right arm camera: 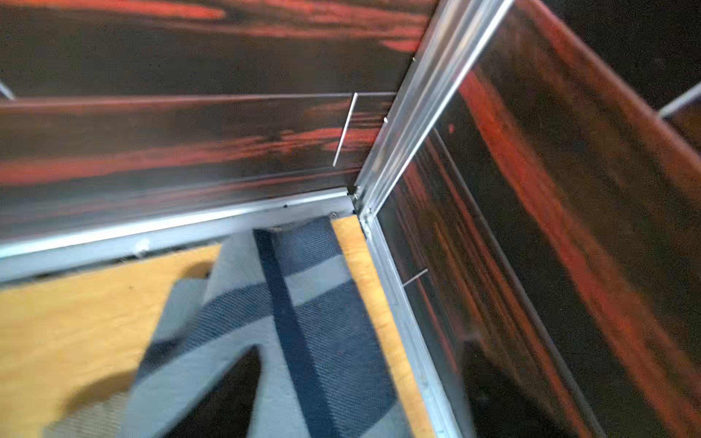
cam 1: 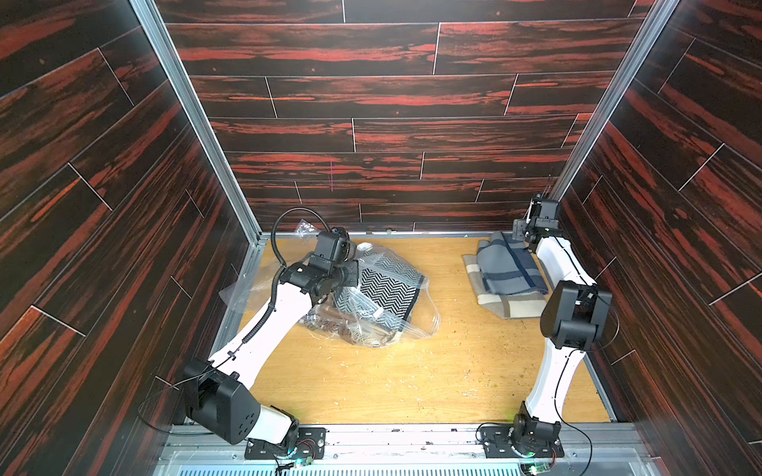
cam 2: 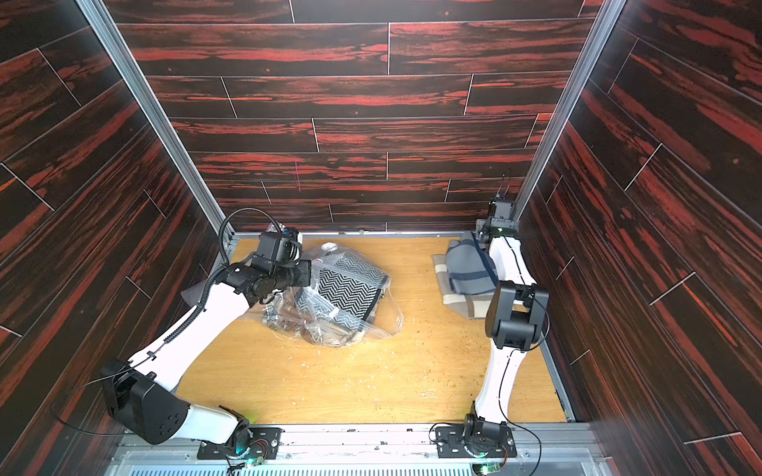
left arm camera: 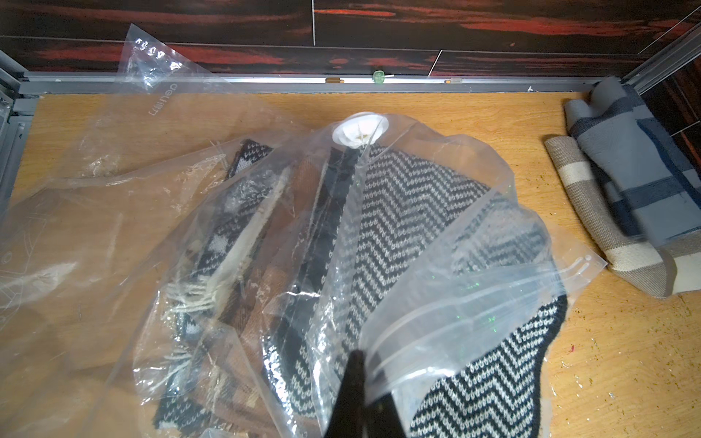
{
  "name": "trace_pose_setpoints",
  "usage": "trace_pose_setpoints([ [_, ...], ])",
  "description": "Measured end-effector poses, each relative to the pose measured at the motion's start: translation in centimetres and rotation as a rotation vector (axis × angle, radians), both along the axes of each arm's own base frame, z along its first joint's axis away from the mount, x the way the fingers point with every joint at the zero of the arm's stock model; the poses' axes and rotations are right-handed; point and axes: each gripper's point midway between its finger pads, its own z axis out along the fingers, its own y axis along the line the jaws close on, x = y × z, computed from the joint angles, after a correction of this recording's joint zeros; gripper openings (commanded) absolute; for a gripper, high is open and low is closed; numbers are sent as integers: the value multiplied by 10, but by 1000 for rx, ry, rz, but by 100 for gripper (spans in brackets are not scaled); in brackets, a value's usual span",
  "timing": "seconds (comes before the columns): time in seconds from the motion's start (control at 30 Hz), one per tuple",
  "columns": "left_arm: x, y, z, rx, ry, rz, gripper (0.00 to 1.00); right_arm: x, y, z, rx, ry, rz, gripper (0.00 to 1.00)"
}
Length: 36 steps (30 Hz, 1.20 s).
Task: Take the scarf out of the vacuum bag
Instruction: Place the scarf at the center of the board, then take out the scarf from the vacuum bag.
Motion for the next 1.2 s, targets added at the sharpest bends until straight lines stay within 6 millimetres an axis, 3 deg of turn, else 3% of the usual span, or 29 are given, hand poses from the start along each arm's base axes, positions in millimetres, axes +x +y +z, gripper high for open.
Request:
trace_pose_setpoints([
  [0.23,0,0,0,0,0,0,0,-10,1,24,30,-42,-20,98],
  [0.4,0,0,0,0,0,-1,0,-24,17,39,142,-72,7,99],
  [0.5,0,0,0,-1,0,-1,0,-28,34,30,251,-55,47,99],
  [0.67,-1,-2,0,-7,3,-7,0,-40,66,-16,410,61,95,98],
  [0.8,-1,-4,0,-18,7,-13,0,-57,98,-59,506,171,133,98],
  [0.93,-2,-6,0,-33,12,-20,0,-86,148,-90,578,274,210,98],
  [1.0,-3,-7,0,-38,14,-25,0,-109,179,-91,620,302,264,98],
  [1.1,-3,-8,0,-39,13,-30,0,-141,220,-76,707,280,356,98],
  [1.2,-7,-14,2,-38,9,-46,0,-172,243,-56,804,224,423,98],
])
